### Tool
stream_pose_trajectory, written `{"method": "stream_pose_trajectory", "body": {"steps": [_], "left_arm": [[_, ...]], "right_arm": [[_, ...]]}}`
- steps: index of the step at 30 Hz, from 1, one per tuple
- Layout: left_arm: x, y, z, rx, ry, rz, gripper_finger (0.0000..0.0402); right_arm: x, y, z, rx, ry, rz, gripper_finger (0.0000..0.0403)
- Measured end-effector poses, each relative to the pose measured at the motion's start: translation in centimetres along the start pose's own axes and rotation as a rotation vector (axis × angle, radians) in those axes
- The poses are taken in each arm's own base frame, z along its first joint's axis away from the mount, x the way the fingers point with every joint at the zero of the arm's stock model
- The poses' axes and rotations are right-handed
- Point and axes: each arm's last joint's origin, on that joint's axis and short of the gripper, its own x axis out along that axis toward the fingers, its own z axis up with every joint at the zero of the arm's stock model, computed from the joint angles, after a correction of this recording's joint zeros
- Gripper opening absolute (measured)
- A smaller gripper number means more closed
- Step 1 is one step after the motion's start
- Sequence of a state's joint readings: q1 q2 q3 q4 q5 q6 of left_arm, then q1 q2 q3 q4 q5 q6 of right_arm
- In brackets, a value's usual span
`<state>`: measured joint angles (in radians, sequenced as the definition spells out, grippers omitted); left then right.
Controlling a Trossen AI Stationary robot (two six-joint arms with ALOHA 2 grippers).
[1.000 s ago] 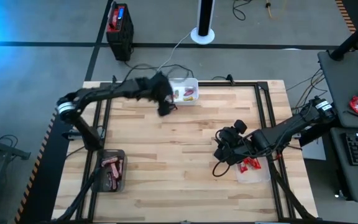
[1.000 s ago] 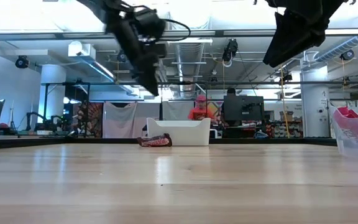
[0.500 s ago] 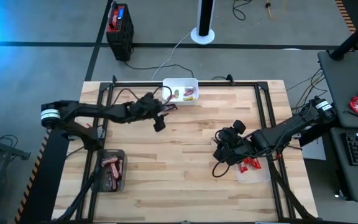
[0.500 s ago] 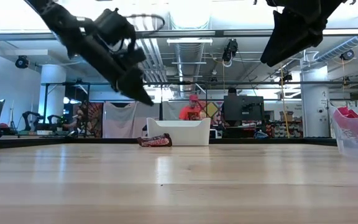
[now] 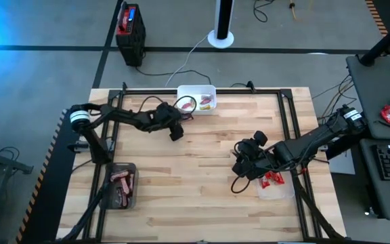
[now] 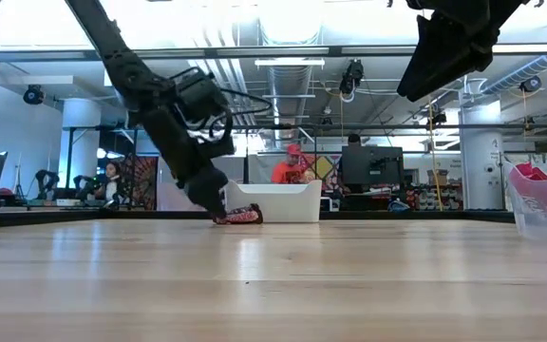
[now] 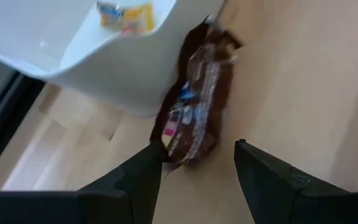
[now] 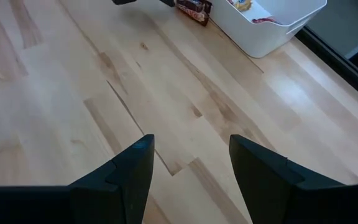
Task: Sort candy by brand, put in halloween buckets
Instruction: Put the brown chocolate bar into the black bin
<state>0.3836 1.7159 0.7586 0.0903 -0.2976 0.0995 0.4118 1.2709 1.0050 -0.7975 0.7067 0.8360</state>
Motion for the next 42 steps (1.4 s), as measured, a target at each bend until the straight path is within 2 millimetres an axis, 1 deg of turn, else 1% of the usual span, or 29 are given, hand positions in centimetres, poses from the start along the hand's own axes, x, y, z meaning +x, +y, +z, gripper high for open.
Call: {"method": "stream_pose_trajectory", "body": {"steps": [5,10,14,16,20,21,22,24,27,30,32,34,36,38,40,42], "left_arm": [[0.9,0.6,-0.3,-0.019,0.011,0.027,0.0182],[1.6,0.6,-0.7,0.006,0.023,0.019,0.0159],[1.8,0.5,-0.8,0.007,0.025,0.003,0.0123],[1.8,0.5,-0.8,0.008,0.024,-0.003,0.0094],[1.8,0.5,-0.8,0.012,0.025,-0.012,0.0023],[1.8,0.5,-0.8,0.014,0.025,-0.015,0.0013],[1.8,0.5,-0.8,0.014,0.025,-0.017,0.0009],[1.7,0.3,-0.7,0.019,0.023,-0.023,0.0014],[1.0,-0.4,-0.6,0.034,0.03,-0.041,0.0011],[-0.7,-1.4,-0.2,0.04,0.026,-0.082,0.0004],[-2.5,-2.1,0.2,0.025,0.017,-0.106,0.0004],[-4.6,-2.8,0.5,0.017,0.012,-0.135,0.0003],[-7.2,-3.8,0.7,0.022,-0.004,-0.174,0.0002],[-10.2,-4.8,0.5,0.036,-0.01,-0.23,0.0002],[-13.4,-5.6,-0.1,0.044,0.041,-0.279,0.0001],[-16.9,-6.1,-0.7,0.019,0.128,-0.31,0.0001]], "right_arm": [[0.0,0.0,0.0,0.001,-0.001,0.001,0.0203],[0.0,0.0,0.0,0.003,-0.002,0.002,0.0203],[0.0,0.0,0.0,0.003,-0.003,0.002,0.0203],[0.0,0.0,0.0,0.004,-0.003,0.002,0.0203],[0.0,0.0,0.0,0.006,-0.004,0.004,0.0203],[0.0,0.0,0.0,0.006,-0.004,0.004,0.0203],[0.0,0.1,0.0,0.006,-0.005,0.004,0.0203],[0.0,0.1,0.1,0.007,-0.006,0.005,0.0203],[0.0,0.1,0.1,0.008,-0.006,0.005,0.0203],[0.0,0.1,0.1,0.008,-0.007,0.006,0.0203],[0.0,0.1,0.1,0.007,-0.007,0.005,0.0203],[0.0,0.1,0.1,0.008,-0.007,0.005,0.0203],[0.0,0.1,0.1,0.009,-0.009,0.006,0.0203],[0.0,0.1,0.1,0.012,-0.011,0.009,0.0203],[0.0,0.1,0.1,0.012,-0.011,0.009,0.0203],[0.0,0.1,0.1,0.013,-0.011,0.01,0.0203]]}}
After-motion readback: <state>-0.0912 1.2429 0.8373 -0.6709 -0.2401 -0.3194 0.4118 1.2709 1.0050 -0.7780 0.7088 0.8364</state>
